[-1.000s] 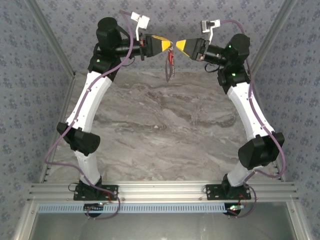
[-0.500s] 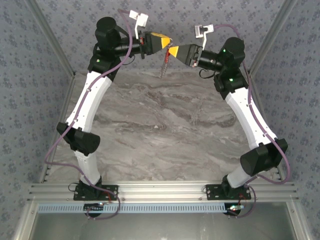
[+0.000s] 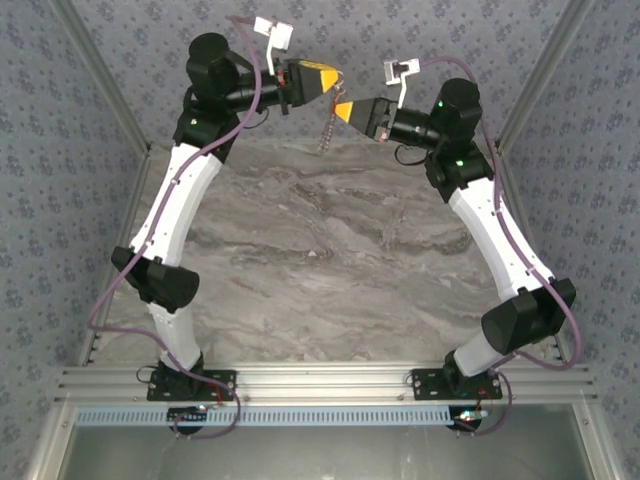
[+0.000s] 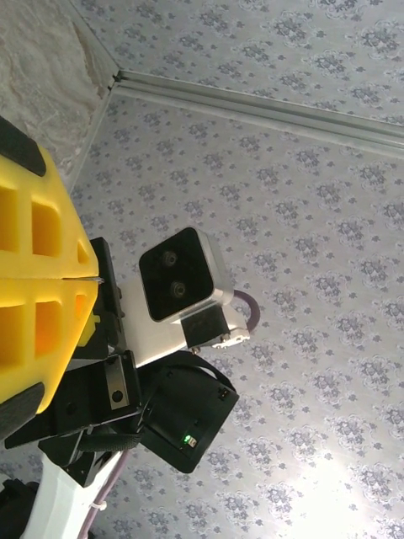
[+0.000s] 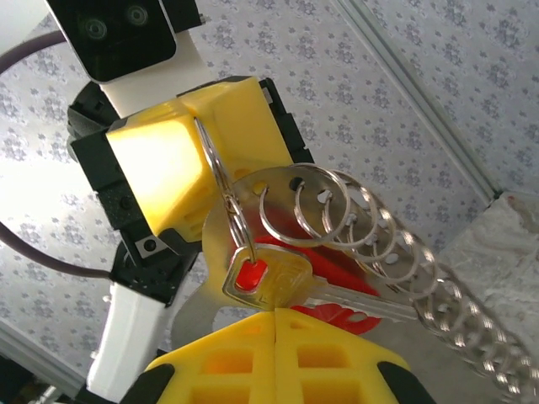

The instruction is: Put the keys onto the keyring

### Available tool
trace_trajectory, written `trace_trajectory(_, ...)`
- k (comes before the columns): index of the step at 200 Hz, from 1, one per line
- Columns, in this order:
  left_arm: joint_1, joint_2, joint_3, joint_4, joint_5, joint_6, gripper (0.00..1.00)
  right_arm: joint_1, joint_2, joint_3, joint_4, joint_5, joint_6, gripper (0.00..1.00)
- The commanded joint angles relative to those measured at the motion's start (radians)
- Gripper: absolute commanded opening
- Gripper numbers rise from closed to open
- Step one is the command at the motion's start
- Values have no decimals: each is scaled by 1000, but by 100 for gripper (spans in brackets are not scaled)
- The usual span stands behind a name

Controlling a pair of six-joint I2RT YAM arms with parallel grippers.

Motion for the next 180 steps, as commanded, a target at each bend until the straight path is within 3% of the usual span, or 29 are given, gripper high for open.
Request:
trace_trajectory(1,-3,-59,14,73,-6,-21,0,6,-26,5,13,8,-4,0)
trace_trajectory(77,-2,-96,-63,167,-39,-58,0,13,-25,-8,37,6,14,0)
trace_trajectory(83,-2,-96,-65,167,-43,-57,0,7,-35,-19,27,11,10,6)
trace_trajectory(102,-2,-96,-65,168,-49,-58,0,-17,-82,-69,1,54,-15,43)
trace_trajectory(112,-2,-96,-66,170,-50,-58,0,-25,-109,-90,-30,87,-45,53)
trace_trajectory(180,-2,-91,-68,176,-53,-61,0,23,-172,-45,-261,363,-289,60)
